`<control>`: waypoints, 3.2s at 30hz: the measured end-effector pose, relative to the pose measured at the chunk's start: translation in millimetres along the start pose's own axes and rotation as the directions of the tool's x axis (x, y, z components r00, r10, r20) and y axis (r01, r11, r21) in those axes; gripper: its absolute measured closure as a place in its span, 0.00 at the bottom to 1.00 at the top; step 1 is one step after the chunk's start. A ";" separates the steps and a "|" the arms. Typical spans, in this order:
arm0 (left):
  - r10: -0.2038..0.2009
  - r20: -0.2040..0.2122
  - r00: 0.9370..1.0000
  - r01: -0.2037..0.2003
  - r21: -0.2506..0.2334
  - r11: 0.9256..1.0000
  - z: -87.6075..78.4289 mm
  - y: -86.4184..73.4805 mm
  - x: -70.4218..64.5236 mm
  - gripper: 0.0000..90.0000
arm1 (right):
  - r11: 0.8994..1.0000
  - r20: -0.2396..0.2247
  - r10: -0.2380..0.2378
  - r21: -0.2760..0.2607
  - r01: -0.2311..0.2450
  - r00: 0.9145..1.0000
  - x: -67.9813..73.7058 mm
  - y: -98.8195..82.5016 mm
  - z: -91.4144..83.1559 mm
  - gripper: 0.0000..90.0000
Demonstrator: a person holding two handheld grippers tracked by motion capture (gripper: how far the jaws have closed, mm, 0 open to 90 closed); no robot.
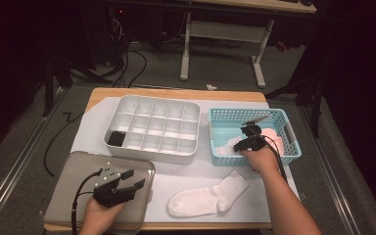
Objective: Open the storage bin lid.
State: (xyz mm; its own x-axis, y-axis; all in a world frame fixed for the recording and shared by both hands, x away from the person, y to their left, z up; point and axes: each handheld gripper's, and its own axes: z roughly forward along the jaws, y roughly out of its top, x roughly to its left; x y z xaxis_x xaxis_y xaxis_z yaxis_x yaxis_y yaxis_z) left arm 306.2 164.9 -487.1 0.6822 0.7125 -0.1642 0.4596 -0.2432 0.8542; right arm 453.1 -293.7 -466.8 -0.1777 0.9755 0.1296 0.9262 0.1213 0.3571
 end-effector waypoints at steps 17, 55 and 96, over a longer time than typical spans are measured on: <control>0.003 -0.001 1.000 -0.003 0.000 1.000 0.8 -0.2 -1.6 0.48 | 0.953 0.027 -0.048 -0.298 0.054 0.998 10.1 -21.4 -42.9 0.92; 0.006 -0.002 1.000 -0.006 0.000 1.000 2.0 -1.5 -0.9 0.48 | 0.678 0.148 -0.045 -0.722 0.140 0.988 31.5 -72.4 -88.0 0.92; 0.021 0.010 1.000 -0.021 -0.007 1.000 5.9 -1.0 -11.1 0.48 | 0.584 0.077 -0.208 -0.790 0.187 0.975 91.9 -155.6 -135.3 0.92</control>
State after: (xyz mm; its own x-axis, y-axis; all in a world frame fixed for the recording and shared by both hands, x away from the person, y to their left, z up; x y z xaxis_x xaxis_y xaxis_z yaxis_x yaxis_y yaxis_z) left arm 301.5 153.3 -489.1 0.6969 0.7010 -0.1513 0.4414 -0.2530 0.8609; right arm 247.7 -247.7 -385.3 -0.3405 0.9400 -0.0194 0.2452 0.1087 0.9633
